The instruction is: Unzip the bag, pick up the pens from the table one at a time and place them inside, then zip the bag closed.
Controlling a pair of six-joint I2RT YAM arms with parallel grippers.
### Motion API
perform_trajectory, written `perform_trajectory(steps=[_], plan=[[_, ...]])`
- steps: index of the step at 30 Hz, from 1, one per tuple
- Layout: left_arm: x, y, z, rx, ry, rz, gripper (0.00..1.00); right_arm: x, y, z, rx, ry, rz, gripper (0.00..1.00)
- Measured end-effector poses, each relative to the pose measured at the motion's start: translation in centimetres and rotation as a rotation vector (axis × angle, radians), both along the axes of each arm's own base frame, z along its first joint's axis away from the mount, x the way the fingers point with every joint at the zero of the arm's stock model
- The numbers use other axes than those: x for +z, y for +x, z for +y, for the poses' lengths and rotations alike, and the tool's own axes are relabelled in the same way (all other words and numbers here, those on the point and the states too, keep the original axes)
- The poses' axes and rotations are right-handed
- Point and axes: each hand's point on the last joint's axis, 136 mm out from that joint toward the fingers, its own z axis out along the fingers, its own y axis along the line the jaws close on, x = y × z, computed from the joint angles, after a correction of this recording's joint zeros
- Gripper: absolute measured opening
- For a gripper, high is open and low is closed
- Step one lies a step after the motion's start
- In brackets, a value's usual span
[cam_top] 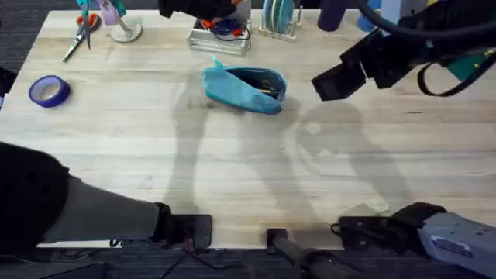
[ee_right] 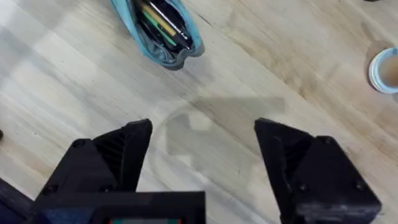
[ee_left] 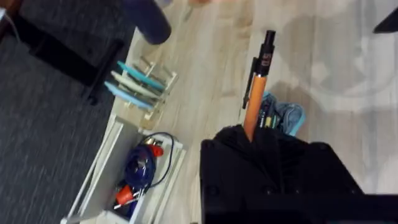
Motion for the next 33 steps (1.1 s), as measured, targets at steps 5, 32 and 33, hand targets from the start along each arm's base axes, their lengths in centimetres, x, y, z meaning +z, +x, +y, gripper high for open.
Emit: perform_trajectory(steps=[5,32,33], plan=[[-0.6,-0.6,-1.2,-0.065,-0.002,0.001,0.041,0.0,0.0,0.0,-0.002,0.001,0.000,0.997],[-7.6,0.3,-4.6,-0.142,0.328,0.008,0.042,0.0,0.0,0.0,-0.002,0.001,0.000,0.998],[-7.7,0.3,-4.7,-0.144,0.341,0.006,0.041,0.0,0.0,0.0,-0.002,0.001,0.001,0.998]])
